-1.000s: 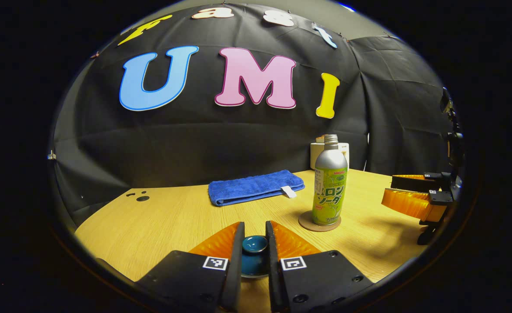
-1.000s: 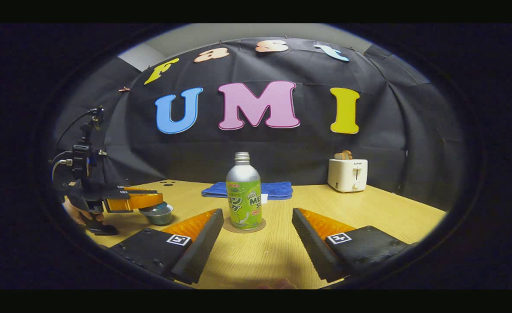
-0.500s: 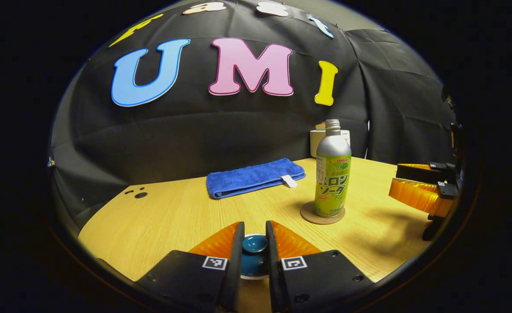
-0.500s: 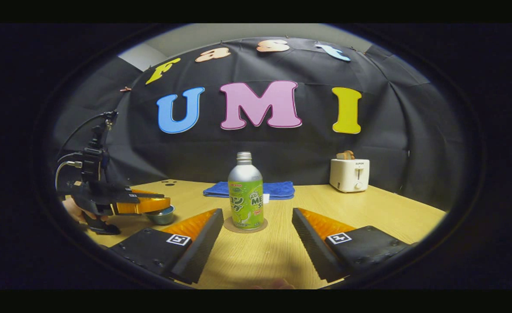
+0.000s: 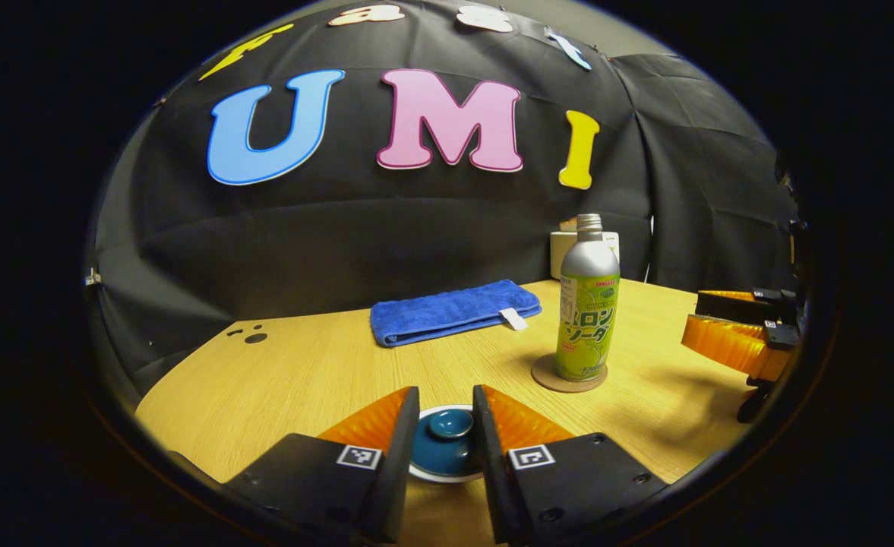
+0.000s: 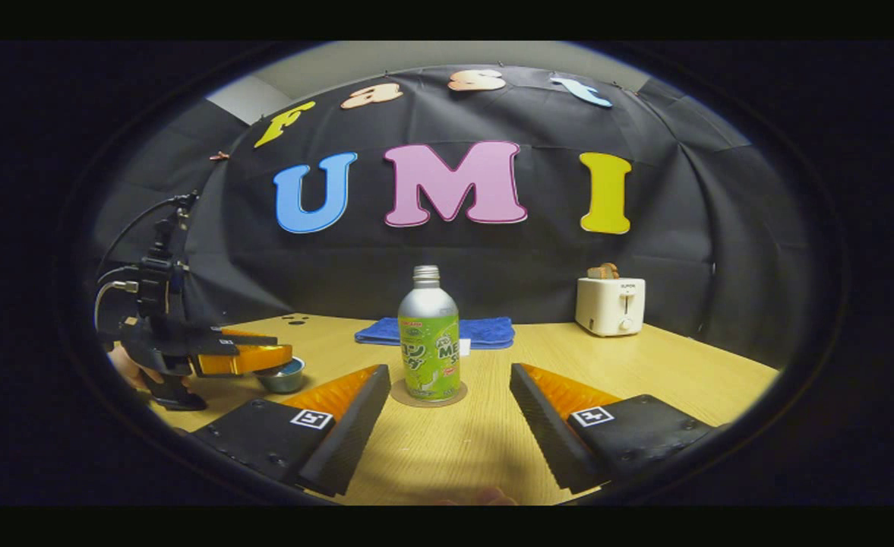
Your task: Open the teacup lid with one hand, grasp the water bottle and pour water into the teacup with the other hand; after pouring, place the water bottle on the coaster and then close the teacup lid.
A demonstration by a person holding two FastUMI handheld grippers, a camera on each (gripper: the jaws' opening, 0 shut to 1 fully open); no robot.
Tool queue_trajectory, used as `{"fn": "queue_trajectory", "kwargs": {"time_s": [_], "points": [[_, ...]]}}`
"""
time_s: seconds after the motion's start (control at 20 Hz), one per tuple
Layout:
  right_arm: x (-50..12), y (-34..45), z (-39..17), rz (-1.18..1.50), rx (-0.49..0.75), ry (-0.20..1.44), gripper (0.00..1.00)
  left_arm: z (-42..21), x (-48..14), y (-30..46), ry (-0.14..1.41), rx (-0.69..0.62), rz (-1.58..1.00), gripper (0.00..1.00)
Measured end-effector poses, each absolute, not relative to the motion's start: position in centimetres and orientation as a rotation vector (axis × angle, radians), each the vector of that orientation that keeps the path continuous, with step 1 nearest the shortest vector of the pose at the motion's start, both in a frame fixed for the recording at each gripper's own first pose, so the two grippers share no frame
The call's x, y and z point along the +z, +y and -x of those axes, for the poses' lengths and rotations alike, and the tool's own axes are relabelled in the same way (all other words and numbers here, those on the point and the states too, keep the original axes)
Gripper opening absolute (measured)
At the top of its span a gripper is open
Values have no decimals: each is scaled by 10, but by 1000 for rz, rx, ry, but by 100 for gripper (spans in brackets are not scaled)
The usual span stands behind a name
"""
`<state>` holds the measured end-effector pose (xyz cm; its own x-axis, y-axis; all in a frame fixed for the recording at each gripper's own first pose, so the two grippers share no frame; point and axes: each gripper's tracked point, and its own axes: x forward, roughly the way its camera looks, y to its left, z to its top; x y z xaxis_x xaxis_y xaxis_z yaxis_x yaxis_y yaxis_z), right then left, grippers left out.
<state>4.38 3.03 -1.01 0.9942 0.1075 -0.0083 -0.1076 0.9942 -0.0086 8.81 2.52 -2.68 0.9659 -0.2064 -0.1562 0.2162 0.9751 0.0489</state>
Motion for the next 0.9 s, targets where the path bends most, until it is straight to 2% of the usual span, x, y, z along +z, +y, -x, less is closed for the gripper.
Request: {"fn": "queue_trajectory", "kwargs": {"time_s": [0.1,0.15,0.3,0.4,0.6,0.7,0.8,0.9], "points": [[-10,30,-43,9,108,8,98,-80,-25,32,136,-189,-51,66],[-10,30,-44,9,108,8,98,-76,-25,36,131,-173,-47,69],[-10,30,-44,9,108,7,98,-64,-19,45,95,-118,-43,91],[-10,28,-44,10,99,7,98,-52,-16,44,74,-89,-62,99],[-9,27,-42,10,85,7,98,-38,-6,36,10,-29,-131,98],[-10,27,-42,10,85,7,97,-35,-6,22,4,-43,-81,95],[-10,27,-41,10,81,7,98,-33,-4,7,0,-72,13,97],[-10,28,-39,10,83,7,98,-35,-5,4,-5,-63,-7,97]]}}
